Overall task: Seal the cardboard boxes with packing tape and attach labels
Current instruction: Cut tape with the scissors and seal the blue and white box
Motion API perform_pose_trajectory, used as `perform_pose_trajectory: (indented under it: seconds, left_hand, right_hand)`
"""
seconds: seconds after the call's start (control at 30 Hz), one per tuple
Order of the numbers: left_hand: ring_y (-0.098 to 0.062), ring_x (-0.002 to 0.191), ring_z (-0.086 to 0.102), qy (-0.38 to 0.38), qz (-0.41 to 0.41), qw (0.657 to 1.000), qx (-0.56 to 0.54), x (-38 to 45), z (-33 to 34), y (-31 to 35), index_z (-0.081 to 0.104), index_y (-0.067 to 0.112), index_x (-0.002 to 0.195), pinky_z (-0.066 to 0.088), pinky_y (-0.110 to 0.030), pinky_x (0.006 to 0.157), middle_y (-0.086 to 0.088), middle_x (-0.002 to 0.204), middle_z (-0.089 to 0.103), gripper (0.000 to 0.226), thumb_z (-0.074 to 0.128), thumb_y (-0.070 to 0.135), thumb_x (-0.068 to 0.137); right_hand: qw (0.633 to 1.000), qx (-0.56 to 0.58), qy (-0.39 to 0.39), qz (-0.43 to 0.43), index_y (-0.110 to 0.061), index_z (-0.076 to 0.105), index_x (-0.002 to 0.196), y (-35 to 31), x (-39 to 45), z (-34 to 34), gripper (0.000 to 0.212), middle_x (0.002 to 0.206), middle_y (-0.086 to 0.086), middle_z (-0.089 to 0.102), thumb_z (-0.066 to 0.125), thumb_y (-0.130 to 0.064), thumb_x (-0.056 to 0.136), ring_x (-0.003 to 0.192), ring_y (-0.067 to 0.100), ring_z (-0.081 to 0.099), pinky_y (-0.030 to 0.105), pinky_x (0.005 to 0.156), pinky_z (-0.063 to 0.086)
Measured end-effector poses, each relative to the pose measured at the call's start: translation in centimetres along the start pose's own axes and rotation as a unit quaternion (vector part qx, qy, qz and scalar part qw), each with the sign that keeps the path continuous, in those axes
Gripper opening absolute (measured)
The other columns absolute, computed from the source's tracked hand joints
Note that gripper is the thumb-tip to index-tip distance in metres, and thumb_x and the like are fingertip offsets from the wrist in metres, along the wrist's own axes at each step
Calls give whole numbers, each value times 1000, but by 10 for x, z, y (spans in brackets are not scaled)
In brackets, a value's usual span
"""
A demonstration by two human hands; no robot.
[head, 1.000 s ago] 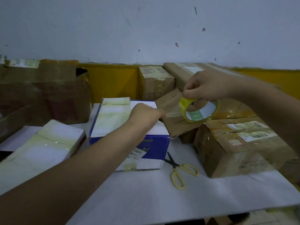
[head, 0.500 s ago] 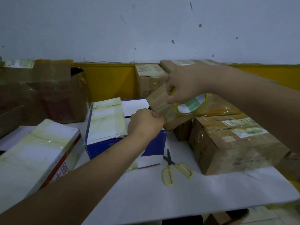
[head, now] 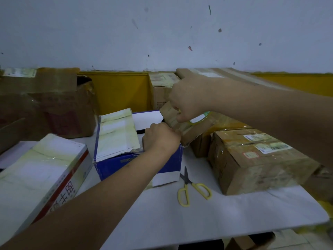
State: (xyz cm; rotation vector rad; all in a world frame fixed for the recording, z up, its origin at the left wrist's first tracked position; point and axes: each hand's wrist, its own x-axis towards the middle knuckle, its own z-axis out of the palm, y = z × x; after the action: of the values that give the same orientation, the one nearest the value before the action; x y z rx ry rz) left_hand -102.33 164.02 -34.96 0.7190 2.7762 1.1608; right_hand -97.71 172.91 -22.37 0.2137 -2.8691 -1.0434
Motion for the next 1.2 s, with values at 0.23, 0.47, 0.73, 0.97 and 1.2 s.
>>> perform_pose_trajectory:
  seconds: [0.23,0.47,0.73,0.97,1.2]
  left_hand:
    - [-34,112,53,-9,5,998,69,2,0,1,62,7,113,44,-39,80,-14,119,58,36,60,36,92]
    - [-32,121,37,61,191,968,152,-26,4,5,61,13,115,39,-42,92,-11,128,45,46,44,51,93]
    - [-38,134,39,32,160,943,290,-31,27,21,47,2,140,34,-47,106,-22,153,32,58,46,44,100]
    - [-35,130,48,10,147,931,334,-29,17,18,49,2,138,33,-51,113,-27,153,32,41,46,10,98]
    - [-30,105,60,41,143,962,227,-41,-23,3,60,10,107,43,-38,90,-12,115,62,18,45,17,99]
  right_hand:
    - [999,26,16,36,-19,68,90,15,0,12,38,72,-3,52,56,-54,86,83,23,60,25,52,21]
    - [981,177,32,75,-15,69,94,33,-6,16,45,87,9,67,56,-57,89,85,25,61,10,57,30]
    - [977,184,-9,105,-17,71,99,28,-2,14,46,90,4,68,52,-58,92,84,17,58,24,53,21]
    - [925,359,72,103,-21,65,106,30,-16,15,56,98,8,64,54,-71,83,88,19,60,17,69,40]
    - [816,557,88,131,-27,61,113,22,-19,43,62,102,0,70,70,-72,71,98,19,67,50,96,51]
